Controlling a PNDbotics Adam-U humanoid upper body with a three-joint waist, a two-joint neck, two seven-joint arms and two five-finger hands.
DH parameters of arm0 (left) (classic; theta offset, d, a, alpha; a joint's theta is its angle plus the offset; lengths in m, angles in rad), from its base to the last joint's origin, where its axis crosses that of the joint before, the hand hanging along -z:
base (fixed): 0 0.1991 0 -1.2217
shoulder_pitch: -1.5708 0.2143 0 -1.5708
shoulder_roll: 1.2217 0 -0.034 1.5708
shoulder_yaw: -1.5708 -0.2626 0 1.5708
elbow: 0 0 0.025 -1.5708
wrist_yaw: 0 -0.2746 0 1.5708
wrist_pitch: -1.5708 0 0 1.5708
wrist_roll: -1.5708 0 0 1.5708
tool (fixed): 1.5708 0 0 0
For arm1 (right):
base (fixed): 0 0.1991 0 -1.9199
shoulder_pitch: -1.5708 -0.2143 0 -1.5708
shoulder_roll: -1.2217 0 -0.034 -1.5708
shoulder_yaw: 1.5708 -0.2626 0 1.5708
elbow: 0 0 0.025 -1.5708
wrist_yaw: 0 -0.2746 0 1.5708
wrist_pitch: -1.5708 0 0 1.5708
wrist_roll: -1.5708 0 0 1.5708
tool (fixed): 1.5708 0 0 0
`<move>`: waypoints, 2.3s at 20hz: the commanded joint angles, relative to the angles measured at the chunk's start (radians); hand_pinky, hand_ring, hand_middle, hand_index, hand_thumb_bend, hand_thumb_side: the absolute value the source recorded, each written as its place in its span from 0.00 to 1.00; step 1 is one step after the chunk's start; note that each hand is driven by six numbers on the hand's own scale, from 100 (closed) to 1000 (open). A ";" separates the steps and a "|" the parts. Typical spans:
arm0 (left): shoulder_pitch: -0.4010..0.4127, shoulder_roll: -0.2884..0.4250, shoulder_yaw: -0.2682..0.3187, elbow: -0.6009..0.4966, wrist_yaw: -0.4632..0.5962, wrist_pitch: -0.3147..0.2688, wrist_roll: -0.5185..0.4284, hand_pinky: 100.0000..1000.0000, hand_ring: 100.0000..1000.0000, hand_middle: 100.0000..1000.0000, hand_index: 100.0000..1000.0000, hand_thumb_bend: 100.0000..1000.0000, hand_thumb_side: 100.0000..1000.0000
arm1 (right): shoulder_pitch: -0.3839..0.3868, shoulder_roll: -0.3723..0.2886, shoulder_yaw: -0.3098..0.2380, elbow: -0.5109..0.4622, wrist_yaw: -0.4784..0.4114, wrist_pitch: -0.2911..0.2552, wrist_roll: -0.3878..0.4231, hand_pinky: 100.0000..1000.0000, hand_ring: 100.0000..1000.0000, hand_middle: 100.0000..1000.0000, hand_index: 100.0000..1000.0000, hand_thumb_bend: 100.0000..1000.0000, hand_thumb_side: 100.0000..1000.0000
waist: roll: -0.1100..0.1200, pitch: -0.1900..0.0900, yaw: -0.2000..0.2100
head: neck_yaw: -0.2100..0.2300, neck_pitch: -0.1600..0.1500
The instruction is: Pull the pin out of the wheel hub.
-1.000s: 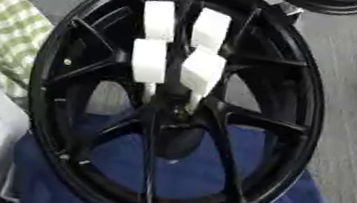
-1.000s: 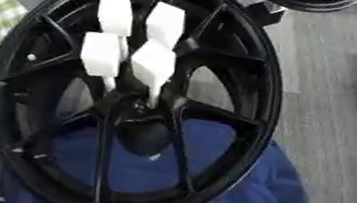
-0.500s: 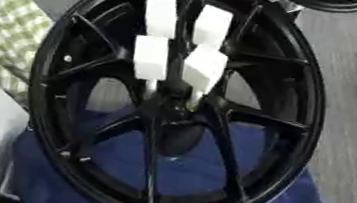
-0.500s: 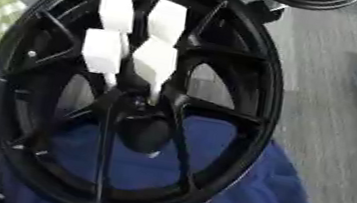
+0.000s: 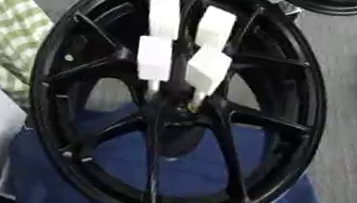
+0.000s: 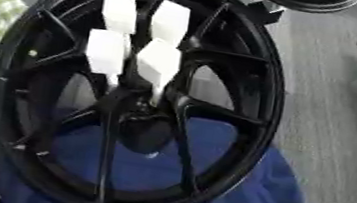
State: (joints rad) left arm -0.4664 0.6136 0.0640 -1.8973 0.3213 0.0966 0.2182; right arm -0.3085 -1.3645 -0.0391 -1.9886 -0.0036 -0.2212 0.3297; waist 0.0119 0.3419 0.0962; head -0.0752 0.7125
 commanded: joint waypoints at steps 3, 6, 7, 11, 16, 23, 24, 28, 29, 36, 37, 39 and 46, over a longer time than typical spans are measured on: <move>-0.011 0.005 0.004 -0.011 -0.001 0.012 -0.005 0.68 0.69 0.48 0.73 0.12 0.63 | -0.064 -0.081 0.076 -0.002 0.070 -0.027 0.072 0.86 0.78 0.70 0.78 0.26 0.32 | -0.008 -0.029 0.012 | -0.027 -0.013; -0.005 -0.007 0.015 -0.013 0.001 0.013 0.005 0.68 0.69 0.48 0.73 0.13 0.63 | -0.140 -0.047 0.129 0.021 0.104 -0.031 0.125 0.86 0.79 0.72 0.79 0.27 0.32 | -0.012 -0.032 0.017 | -0.043 -0.013; -0.002 -0.008 0.017 -0.013 0.002 0.014 0.008 0.68 0.69 0.48 0.73 0.13 0.63 | -0.167 -0.036 0.144 0.029 0.105 -0.029 0.142 0.86 0.79 0.72 0.80 0.27 0.33 | -0.012 -0.034 0.018 | -0.049 -0.012; 0.003 -0.010 0.018 -0.014 0.003 0.017 0.014 0.68 0.69 0.48 0.73 0.13 0.63 | -0.269 0.011 0.201 0.067 0.088 -0.009 0.213 0.86 0.79 0.72 0.80 0.26 0.32 | -0.015 -0.041 0.022 | -0.069 -0.012; 0.001 -0.016 0.013 -0.014 0.006 0.022 0.011 0.68 0.69 0.48 0.73 0.13 0.62 | -0.405 0.094 0.270 0.124 0.080 0.027 0.300 0.86 0.78 0.71 0.80 0.24 0.31 | -0.021 -0.053 0.027 | -0.074 -0.007; 0.006 -0.023 0.015 -0.011 0.007 0.026 0.013 0.68 0.69 0.48 0.72 0.13 0.62 | -0.593 0.243 0.367 0.254 0.077 0.116 0.356 0.87 0.78 0.71 0.81 0.18 0.31 | -0.026 -0.067 0.033 | -0.078 0.007; 0.008 -0.024 0.017 -0.010 0.007 0.026 0.016 0.68 0.69 0.47 0.72 0.14 0.62 | -0.617 0.268 0.382 0.275 0.079 0.127 0.362 0.87 0.78 0.71 0.81 0.17 0.32 | -0.027 -0.069 0.034 | -0.079 0.009; 0.015 -0.029 0.025 -0.003 0.012 0.030 0.029 0.67 0.69 0.47 0.72 0.12 0.63 | -0.694 0.356 0.428 0.354 0.095 0.166 0.383 0.88 0.78 0.71 0.82 0.16 0.35 | -0.030 -0.079 0.034 | -0.085 0.021; 0.017 -0.030 0.027 0.000 0.013 0.031 0.033 0.67 0.69 0.47 0.72 0.14 0.62 | -0.711 0.378 0.437 0.375 0.106 0.176 0.387 0.88 0.78 0.72 0.82 0.17 0.34 | -0.031 -0.081 0.033 | -0.086 0.026; 0.018 -0.036 0.044 0.027 0.016 0.043 0.054 0.67 0.69 0.47 0.72 0.14 0.62 | -0.779 0.492 0.478 0.501 0.171 0.234 0.414 0.89 0.79 0.73 0.84 0.19 0.43 | -0.035 -0.089 0.036 | -0.096 0.057; 0.018 -0.037 0.046 0.032 0.017 0.046 0.056 0.67 0.69 0.47 0.72 0.14 0.62 | -0.785 0.504 0.481 0.512 0.178 0.238 0.417 0.89 0.79 0.73 0.84 0.18 0.43 | -0.036 -0.089 0.037 | -0.096 0.057; 0.017 -0.039 0.050 0.042 0.018 0.051 0.061 0.67 0.69 0.47 0.71 0.14 0.63 | -0.793 0.524 0.488 0.527 0.185 0.244 0.421 0.89 0.79 0.73 0.84 0.18 0.43 | -0.036 -0.089 0.037 | -0.098 0.057; 0.021 -0.038 0.061 0.059 0.020 0.061 0.074 0.67 0.69 0.47 0.71 0.13 0.63 | -0.792 0.523 0.500 0.494 0.200 0.253 0.433 0.88 0.78 0.71 0.84 0.18 0.44 | -0.038 -0.088 0.039 | -0.088 0.057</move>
State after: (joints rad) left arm -0.4389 0.5539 0.1091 -1.8301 0.3354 0.1571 0.2868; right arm -1.0813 -0.8199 0.4691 -1.4741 0.1908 0.0287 0.7620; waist -0.0281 0.2773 0.1333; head -0.1670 0.7645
